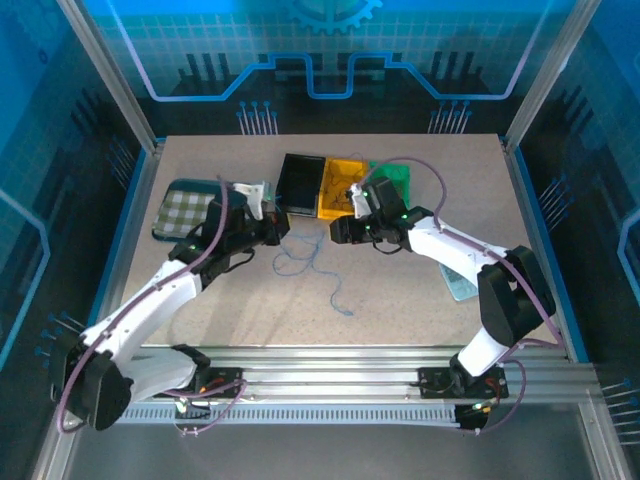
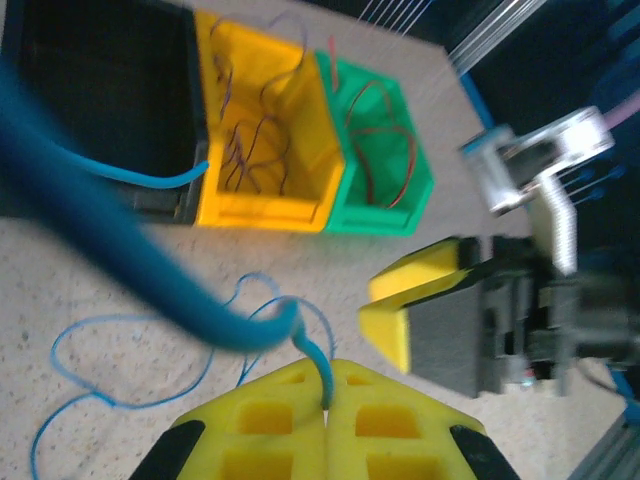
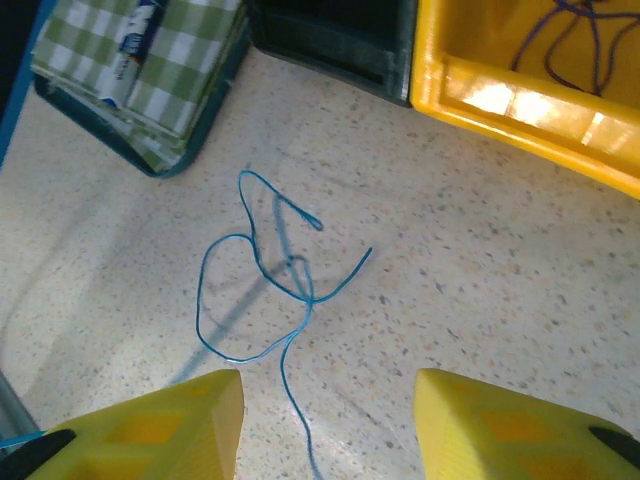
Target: Untangle the cables
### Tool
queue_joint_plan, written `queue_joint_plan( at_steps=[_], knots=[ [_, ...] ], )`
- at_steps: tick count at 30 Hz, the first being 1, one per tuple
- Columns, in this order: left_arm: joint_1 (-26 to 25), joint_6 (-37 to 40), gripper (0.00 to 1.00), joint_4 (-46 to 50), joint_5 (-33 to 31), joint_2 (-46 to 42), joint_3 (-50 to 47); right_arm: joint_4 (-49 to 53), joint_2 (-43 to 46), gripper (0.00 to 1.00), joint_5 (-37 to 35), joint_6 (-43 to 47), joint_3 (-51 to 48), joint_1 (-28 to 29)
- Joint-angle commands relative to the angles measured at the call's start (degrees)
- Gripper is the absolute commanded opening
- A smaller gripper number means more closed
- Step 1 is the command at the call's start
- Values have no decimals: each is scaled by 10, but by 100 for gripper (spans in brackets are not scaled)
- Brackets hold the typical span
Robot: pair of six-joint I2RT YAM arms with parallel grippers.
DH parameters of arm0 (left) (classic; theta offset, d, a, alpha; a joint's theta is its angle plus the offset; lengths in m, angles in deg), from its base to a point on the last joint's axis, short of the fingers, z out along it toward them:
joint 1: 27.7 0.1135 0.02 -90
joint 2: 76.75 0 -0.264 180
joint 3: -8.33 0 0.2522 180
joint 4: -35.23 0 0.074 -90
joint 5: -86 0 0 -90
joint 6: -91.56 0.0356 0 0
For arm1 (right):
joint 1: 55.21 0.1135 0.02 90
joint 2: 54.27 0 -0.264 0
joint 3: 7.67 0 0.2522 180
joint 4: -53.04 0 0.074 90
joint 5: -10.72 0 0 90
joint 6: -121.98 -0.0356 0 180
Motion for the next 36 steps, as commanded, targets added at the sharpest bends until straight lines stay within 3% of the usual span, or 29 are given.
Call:
queue_joint_plan(
  at_steps=[1, 7, 17, 24, 30, 36],
  knots=[
    [14, -27, 0, 46, 11, -9, 47, -37, 10, 50, 64, 51, 24, 0],
    [20, -38, 0, 114, 15, 15, 118, -27, 40, 54, 90, 149, 48, 21],
    [24, -58, 0, 137, 43, 30, 166, 6, 96, 62, 84, 276, 59, 45],
    [25, -67, 0, 140, 56, 32, 171, 32, 102, 61, 127, 291, 108, 68],
    [24, -82, 0, 113, 64, 26, 156, 11, 82, 58, 113, 275, 132, 109],
    [24, -76, 0, 113, 64, 14, 148, 4, 33, 40, 33, 254, 158, 115]
  ],
)
